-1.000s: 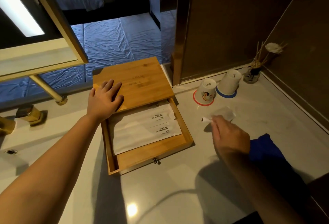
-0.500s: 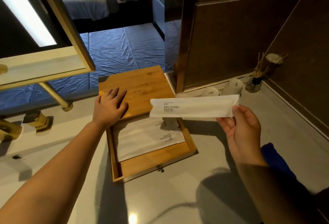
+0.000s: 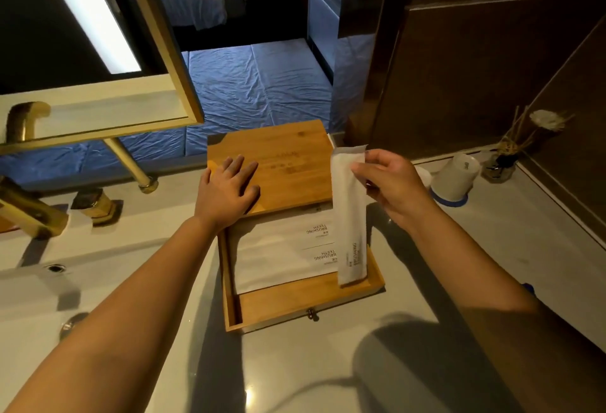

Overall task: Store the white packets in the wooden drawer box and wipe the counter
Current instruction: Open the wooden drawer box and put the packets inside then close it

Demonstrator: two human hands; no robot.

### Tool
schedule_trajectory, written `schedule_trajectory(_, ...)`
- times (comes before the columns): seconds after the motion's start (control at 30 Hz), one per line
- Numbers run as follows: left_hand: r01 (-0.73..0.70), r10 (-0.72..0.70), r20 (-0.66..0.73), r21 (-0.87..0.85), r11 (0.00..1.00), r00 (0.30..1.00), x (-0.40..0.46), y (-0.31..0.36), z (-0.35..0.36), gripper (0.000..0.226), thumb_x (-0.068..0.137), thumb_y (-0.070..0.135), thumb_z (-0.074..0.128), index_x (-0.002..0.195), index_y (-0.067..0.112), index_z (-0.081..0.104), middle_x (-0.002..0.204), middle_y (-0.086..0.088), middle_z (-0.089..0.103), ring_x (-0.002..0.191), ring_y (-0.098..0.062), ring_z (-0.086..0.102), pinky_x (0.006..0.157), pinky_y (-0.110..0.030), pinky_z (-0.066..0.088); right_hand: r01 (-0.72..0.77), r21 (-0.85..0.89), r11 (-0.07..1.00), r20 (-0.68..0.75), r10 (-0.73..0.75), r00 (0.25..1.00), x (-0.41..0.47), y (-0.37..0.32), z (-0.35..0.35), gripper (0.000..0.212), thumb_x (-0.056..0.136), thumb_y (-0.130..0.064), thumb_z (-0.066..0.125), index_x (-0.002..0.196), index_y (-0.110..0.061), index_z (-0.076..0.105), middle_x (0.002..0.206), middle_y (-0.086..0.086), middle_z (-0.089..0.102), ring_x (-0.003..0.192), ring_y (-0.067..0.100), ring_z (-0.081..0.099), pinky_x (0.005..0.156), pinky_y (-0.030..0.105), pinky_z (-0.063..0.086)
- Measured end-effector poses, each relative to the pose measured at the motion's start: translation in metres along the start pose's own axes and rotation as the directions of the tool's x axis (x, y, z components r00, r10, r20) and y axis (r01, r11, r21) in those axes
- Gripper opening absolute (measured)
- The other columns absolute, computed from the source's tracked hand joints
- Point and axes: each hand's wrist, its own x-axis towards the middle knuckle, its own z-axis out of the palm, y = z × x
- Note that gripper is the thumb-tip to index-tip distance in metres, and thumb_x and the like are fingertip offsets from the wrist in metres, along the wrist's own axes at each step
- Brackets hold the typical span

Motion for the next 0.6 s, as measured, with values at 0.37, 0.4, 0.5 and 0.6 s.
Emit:
schedule_trajectory(0.37,-0.004,0.004,0.008,0.021,1.000,1.000,-0.001,0.003,-0.004,0.055,0.092,0.052,0.037,0.143,0.031,0.032,0.157,-0.002,0.023,0.145,-0.021,0.015,0.116,-0.050,0.012,0.276,-0.302,0.912,0.541,-0.074,0.838,0.023,-0.028,0.064,0.022,0.079,0.000,0.067,0.078,-0.021,0.059,0.049,-0.014,0.061,0.053,-0.005,0.057,0.058,0.009,0.049)
schedule_trajectory(0.4,-0.014,0.014,0.021,0.034,0.999,1.000,-0.002,0.003,-0.004,0.058,0.091,0.051,0.041,0.144,0.030,0.030,0.157,-0.002,0.021,0.146,-0.021,0.014,0.116,-0.050,0.012,0.287,-0.323,0.902,0.573,-0.055,0.817,0.022,-0.027,0.069,0.021,0.079,-0.001,0.068,0.079,-0.021,0.060,0.051,-0.013,0.062,0.055,-0.005,0.057,0.056,0.008,0.049)
schedule_trajectory(0.5,-0.039,0.037,0.034,0.069,0.997,0.999,-0.002,0.002,-0.005,0.062,0.090,0.051,0.047,0.145,0.029,0.028,0.158,-0.003,0.018,0.146,-0.022,0.013,0.116,-0.050,0.012,0.327,-0.378,0.866,0.640,-0.010,0.768,0.021,-0.023,0.080,0.017,0.077,-0.008,0.071,0.082,-0.022,0.063,0.059,-0.011,0.064,0.057,-0.004,0.058,0.055,0.007,0.048)
schedule_trajectory(0.6,-0.014,0.014,0.007,0.032,0.999,1.000,-0.001,0.002,-0.006,0.058,0.090,0.051,0.044,0.143,0.032,0.031,0.157,-0.003,0.022,0.145,-0.022,0.015,0.116,-0.048,0.012,0.345,-0.469,0.813,0.680,0.083,0.729,0.021,-0.005,0.091,0.018,0.076,-0.010,0.072,0.092,-0.014,0.064,0.065,-0.006,0.062,0.061,0.002,0.058,0.058,0.015,0.049)
